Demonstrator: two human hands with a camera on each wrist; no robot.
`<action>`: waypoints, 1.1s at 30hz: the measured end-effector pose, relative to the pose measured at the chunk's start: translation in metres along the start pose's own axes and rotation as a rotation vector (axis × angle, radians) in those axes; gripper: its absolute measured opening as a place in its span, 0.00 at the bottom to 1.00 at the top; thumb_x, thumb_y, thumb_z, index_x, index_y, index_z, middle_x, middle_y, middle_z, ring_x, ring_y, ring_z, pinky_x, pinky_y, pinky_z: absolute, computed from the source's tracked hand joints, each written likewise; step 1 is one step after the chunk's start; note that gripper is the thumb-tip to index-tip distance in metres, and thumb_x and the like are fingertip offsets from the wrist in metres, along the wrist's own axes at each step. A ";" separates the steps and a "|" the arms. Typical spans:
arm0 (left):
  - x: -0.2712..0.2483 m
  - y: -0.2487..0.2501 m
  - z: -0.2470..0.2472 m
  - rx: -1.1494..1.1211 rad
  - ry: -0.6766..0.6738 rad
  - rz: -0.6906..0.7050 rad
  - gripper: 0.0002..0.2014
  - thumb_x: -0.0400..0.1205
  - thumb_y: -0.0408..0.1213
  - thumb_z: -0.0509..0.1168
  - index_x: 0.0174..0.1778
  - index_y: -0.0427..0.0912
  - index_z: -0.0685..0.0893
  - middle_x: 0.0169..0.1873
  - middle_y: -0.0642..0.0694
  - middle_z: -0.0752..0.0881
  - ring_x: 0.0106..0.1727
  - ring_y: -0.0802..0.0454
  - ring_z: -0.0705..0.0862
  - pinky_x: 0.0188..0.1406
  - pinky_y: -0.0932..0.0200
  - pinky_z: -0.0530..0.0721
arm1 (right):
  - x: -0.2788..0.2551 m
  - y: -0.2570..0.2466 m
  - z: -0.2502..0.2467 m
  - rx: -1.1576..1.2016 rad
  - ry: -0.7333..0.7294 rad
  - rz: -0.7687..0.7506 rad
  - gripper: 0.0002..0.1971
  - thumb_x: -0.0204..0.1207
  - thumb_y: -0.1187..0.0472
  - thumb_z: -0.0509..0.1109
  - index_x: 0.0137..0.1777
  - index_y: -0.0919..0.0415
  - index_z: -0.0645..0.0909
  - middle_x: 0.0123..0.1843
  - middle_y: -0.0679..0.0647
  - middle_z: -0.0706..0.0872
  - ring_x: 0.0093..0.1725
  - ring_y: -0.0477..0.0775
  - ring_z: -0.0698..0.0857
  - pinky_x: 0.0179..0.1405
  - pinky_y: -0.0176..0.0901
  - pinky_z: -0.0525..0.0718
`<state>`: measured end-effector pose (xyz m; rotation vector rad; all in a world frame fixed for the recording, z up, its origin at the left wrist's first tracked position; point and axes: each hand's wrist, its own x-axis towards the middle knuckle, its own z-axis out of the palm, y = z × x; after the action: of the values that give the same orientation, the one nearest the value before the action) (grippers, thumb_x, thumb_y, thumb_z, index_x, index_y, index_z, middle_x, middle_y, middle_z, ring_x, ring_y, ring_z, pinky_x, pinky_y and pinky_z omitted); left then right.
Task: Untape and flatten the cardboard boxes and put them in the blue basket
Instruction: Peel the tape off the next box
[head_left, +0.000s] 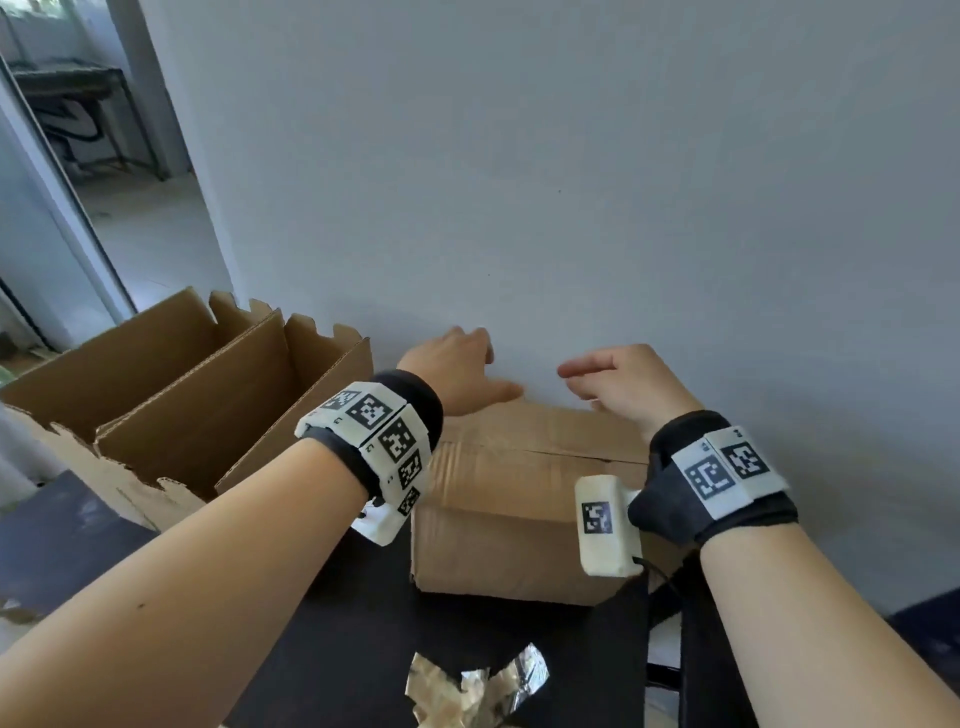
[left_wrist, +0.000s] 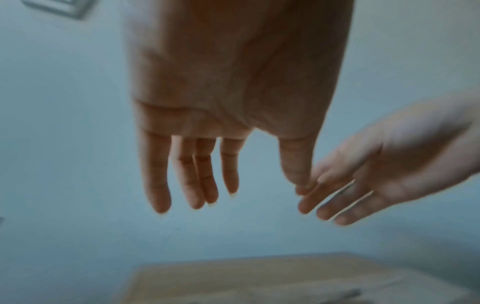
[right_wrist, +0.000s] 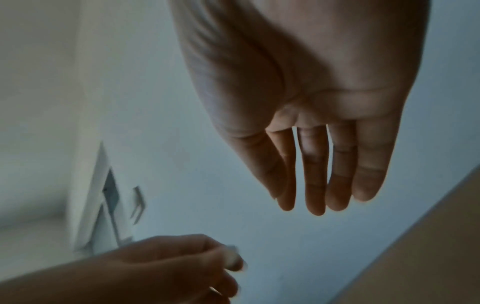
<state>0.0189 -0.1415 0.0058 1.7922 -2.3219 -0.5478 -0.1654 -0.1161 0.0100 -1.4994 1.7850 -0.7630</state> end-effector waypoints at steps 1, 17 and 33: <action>0.000 0.017 0.002 -0.051 -0.059 0.070 0.32 0.76 0.62 0.65 0.71 0.47 0.71 0.67 0.47 0.73 0.67 0.47 0.76 0.59 0.54 0.74 | -0.002 0.012 -0.014 0.009 0.055 0.035 0.09 0.76 0.67 0.69 0.46 0.51 0.87 0.49 0.49 0.88 0.54 0.49 0.84 0.63 0.44 0.80; 0.023 0.124 0.064 0.303 -0.540 0.199 0.63 0.62 0.58 0.79 0.83 0.53 0.40 0.81 0.56 0.52 0.81 0.52 0.59 0.77 0.51 0.62 | -0.024 0.128 -0.034 0.136 -0.014 0.230 0.14 0.73 0.75 0.64 0.54 0.68 0.88 0.53 0.62 0.90 0.54 0.56 0.86 0.62 0.50 0.83; 0.023 0.124 0.067 0.242 -0.541 0.184 0.64 0.61 0.54 0.81 0.83 0.54 0.43 0.81 0.58 0.54 0.81 0.54 0.59 0.78 0.54 0.60 | -0.019 0.136 -0.051 0.295 -0.217 0.273 0.07 0.72 0.65 0.72 0.47 0.68 0.87 0.39 0.56 0.88 0.35 0.47 0.85 0.48 0.39 0.86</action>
<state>-0.1220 -0.1243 -0.0117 1.6483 -2.9909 -0.8369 -0.2846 -0.0738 -0.0644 -1.0756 1.5923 -0.6638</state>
